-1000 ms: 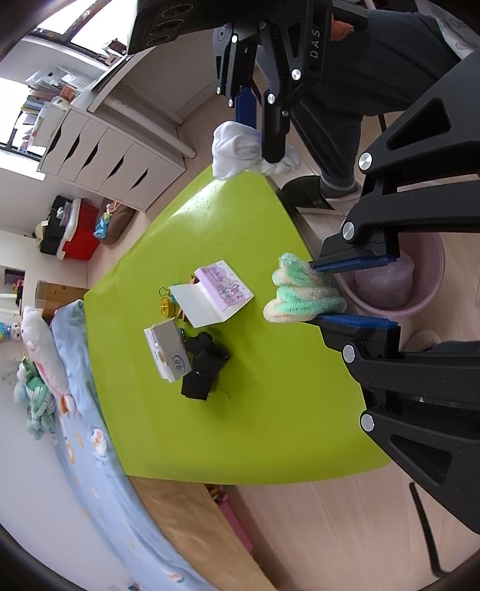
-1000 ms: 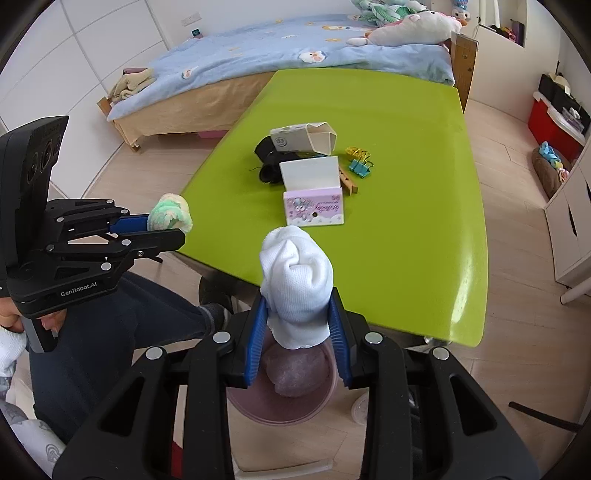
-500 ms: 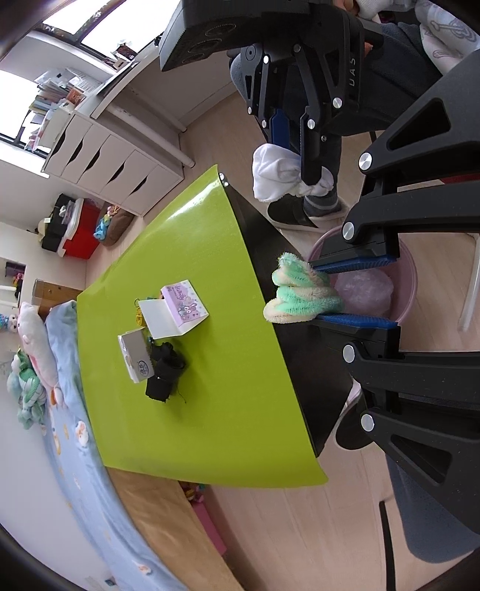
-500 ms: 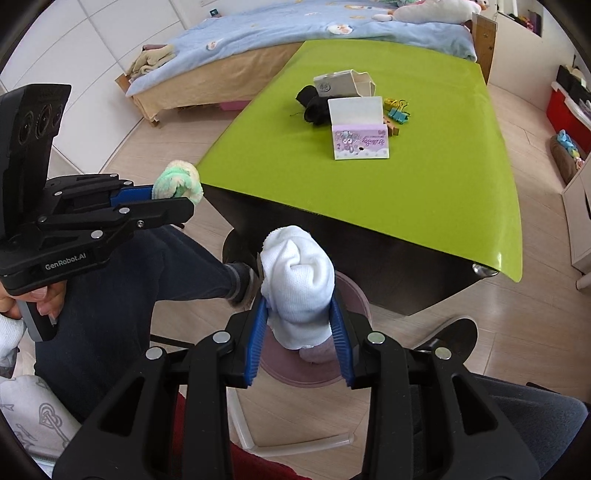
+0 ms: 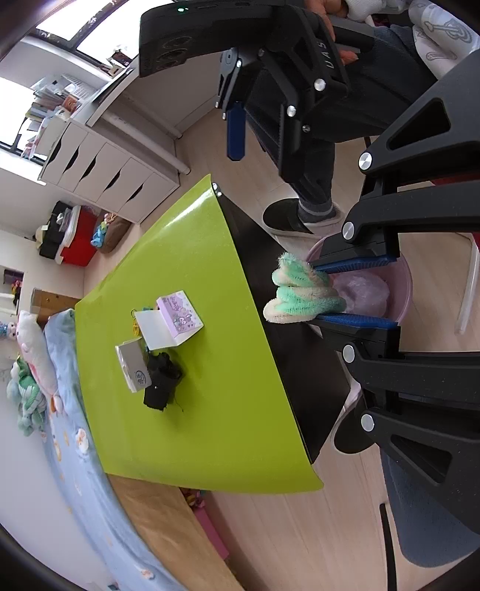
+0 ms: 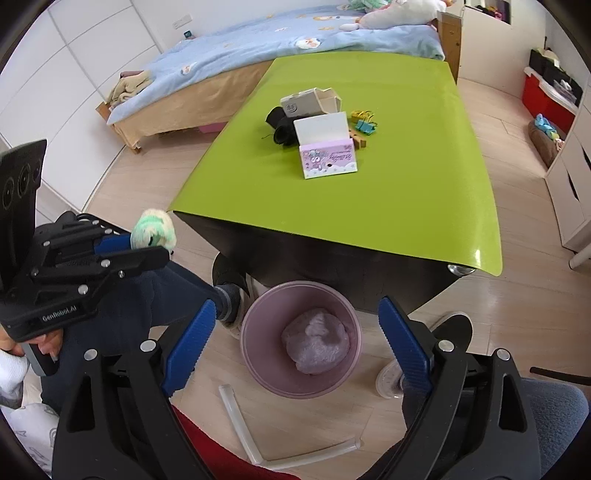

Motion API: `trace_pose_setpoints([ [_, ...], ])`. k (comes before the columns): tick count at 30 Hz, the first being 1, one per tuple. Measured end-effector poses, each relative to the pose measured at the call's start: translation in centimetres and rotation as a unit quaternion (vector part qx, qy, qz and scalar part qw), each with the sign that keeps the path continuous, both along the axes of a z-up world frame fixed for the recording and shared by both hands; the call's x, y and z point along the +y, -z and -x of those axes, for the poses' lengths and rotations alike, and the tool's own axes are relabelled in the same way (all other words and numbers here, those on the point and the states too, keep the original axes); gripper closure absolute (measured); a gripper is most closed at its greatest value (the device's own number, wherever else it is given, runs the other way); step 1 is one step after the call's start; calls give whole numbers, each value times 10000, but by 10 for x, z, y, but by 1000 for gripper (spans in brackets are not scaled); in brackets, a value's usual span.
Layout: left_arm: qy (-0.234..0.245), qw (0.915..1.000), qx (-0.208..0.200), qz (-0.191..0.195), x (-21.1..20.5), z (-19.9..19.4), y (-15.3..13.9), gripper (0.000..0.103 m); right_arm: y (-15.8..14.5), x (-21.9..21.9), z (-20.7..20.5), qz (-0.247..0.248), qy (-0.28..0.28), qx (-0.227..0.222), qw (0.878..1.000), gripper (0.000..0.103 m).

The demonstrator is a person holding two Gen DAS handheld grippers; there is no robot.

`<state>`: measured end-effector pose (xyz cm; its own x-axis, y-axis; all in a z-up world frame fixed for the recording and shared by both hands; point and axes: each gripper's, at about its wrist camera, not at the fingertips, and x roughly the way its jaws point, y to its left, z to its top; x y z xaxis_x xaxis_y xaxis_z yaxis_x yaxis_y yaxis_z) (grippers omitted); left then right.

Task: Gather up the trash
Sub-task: 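Carry both items over the pink wastebasket and open both grippers to drop them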

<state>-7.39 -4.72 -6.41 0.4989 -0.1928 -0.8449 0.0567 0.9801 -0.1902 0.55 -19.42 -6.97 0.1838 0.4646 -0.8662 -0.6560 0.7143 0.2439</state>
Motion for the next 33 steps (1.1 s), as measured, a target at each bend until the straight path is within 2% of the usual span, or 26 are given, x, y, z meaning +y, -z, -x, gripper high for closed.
trace_pose_setpoints([
  [5,150,9999,53,26,-8,-1,2,83,-5,-7,-4,-21,157,-60,9999,14],
  [8,240,9997,79,47,-13,-1,2,79,-7,-12,-7,-50,247,-82,9996,14],
  [10,281,9996,65,60,-17,-2,2,66,-8,-16,-8,-89,307,-90,9995,14],
  [13,293,9995,34,140,-19,-2,1,27,-10,-20,-11,-133,387,-97,9991,14],
  [15,206,9997,-16,158,-19,-3,1,14,-11,-22,-12,-150,438,-101,9989,14],
  [23,-92,9999,73,90,-11,-7,4,8,-9,-25,-14,-205,506,-77,9985,7],
  [33,-301,9995,29,28,1,-8,2,8,-10,-21,-15,-232,538,-94,9982,3],
])
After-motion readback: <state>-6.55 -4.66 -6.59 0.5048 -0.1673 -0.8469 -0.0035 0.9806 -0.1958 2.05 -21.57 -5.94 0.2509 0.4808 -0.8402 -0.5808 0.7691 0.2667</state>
